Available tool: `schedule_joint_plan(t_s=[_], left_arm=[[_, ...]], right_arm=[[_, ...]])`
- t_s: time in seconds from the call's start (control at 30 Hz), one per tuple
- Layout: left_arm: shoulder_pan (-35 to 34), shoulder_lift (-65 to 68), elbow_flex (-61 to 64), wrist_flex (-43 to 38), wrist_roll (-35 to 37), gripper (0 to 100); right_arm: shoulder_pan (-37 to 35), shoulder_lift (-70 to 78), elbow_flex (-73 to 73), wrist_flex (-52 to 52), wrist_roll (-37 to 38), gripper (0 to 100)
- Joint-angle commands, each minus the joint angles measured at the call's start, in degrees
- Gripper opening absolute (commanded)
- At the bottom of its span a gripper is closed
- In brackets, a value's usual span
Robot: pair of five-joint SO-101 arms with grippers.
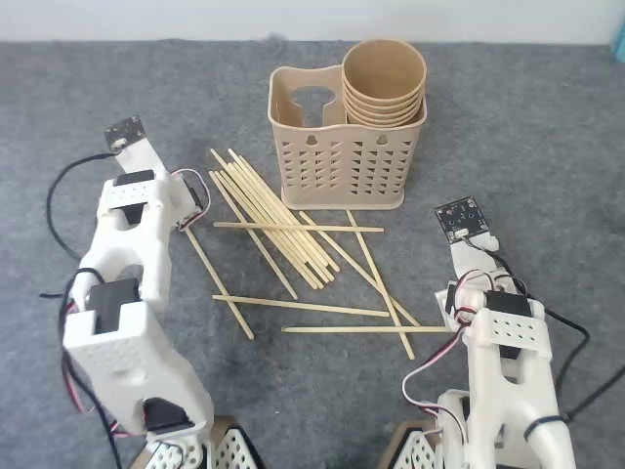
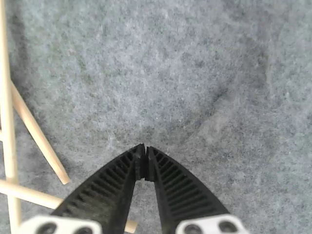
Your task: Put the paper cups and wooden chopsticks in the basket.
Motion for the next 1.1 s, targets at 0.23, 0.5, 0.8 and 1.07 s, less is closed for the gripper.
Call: schedule_joint_plan(t_s=[0.23,0.5,0.8,1.07], left_arm=[[6.2,0.2,-0.7,11.3,0.4,8],[6.2,-0.5,-0.7,14.9,0.3,1],[6.7,-18.5,-0.7,19.4,0.1,1],[10.7,-49.5,-0.4,19.3,-7.3,1]], right_arm=[[0.7,-2.2,-0.2,-0.8,0.7,0.9],[0.8,-2.2,-0.2,-0.8,0.6,0.9],[0.8,-2.2,-0.2,-0.8,0.6,0.9],[0.8,-2.2,-0.2,-1.0,0.7,0.9]])
